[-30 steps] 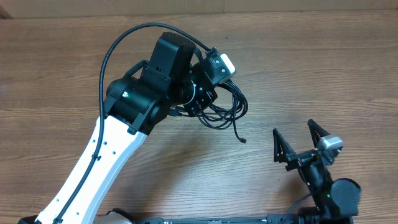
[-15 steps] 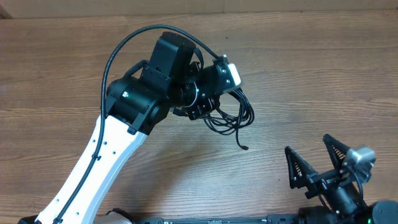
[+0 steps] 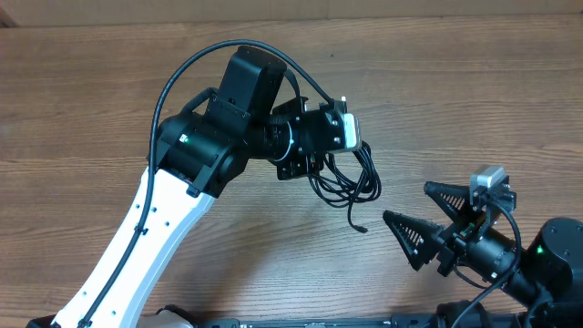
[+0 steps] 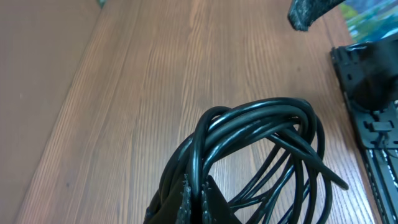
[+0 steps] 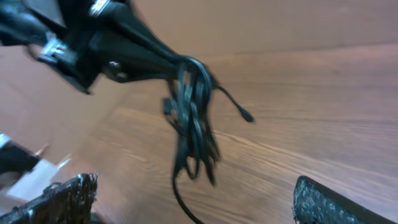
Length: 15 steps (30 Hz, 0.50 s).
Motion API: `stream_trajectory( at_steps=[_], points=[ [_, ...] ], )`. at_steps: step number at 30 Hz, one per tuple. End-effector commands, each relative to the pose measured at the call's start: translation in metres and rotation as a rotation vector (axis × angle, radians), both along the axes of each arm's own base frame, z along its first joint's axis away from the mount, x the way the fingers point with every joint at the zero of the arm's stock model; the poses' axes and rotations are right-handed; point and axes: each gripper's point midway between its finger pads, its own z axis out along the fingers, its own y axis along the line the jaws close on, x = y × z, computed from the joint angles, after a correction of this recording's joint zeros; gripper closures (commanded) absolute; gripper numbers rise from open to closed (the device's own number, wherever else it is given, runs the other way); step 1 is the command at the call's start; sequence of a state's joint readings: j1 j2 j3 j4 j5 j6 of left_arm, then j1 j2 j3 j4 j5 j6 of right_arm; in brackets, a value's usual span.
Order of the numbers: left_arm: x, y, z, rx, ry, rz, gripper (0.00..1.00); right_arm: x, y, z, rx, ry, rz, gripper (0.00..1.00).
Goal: Untangle cables
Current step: 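Carry the bundle right while moving the open right gripper toward it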
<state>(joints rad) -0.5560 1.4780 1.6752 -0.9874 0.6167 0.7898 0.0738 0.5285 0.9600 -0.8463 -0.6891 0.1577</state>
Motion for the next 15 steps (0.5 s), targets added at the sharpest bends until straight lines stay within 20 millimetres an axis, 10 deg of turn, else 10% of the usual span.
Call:
stream_trajectory(
  at_steps=[1,15],
  points=[
    [-0.021,-0.007,0.029,-0.089,-0.080,-0.136,0.96,-0.010,0.008,0.017,0.026,-0.043,0.065,0.00],
    [-0.042,-0.014,0.040,-0.158,-0.210,-0.348,0.96,-0.008,0.008,0.021,0.024,-0.071,0.062,0.06]
  ],
)
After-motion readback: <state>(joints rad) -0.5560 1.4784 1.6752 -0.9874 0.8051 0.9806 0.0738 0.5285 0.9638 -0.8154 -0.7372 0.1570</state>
